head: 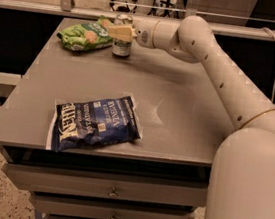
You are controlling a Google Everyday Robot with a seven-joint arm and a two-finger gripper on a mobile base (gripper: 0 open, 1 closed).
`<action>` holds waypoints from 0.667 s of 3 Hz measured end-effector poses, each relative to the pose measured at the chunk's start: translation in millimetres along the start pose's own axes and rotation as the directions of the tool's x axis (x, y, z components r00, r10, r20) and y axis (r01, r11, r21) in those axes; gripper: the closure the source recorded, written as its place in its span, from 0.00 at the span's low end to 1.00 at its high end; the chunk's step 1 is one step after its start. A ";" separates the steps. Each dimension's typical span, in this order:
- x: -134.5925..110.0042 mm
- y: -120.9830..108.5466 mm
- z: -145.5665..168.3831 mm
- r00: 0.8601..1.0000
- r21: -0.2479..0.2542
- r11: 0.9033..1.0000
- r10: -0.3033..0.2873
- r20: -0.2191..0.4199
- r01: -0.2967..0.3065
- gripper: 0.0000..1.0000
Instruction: Move 7up can near green rice chip bag
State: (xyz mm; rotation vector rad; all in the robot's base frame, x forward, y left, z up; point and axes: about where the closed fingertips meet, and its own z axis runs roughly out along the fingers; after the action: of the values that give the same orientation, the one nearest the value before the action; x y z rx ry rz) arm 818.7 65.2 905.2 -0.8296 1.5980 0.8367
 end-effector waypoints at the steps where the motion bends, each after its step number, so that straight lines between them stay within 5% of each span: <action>1: -0.1 -1.8 -3.5 1.000 0.008 1.000 0.008 0.014 -0.009 0.08; 2: -0.2 -2.1 -7.2 1.000 0.012 1.000 0.015 0.023 -0.016 0.00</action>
Offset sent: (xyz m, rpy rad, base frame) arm -0.0036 -0.0197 0.0037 0.0393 -0.0008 -0.0357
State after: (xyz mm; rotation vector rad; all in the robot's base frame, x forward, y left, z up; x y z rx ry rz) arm 817.1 58.0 906.4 -0.7967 1.5894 0.8439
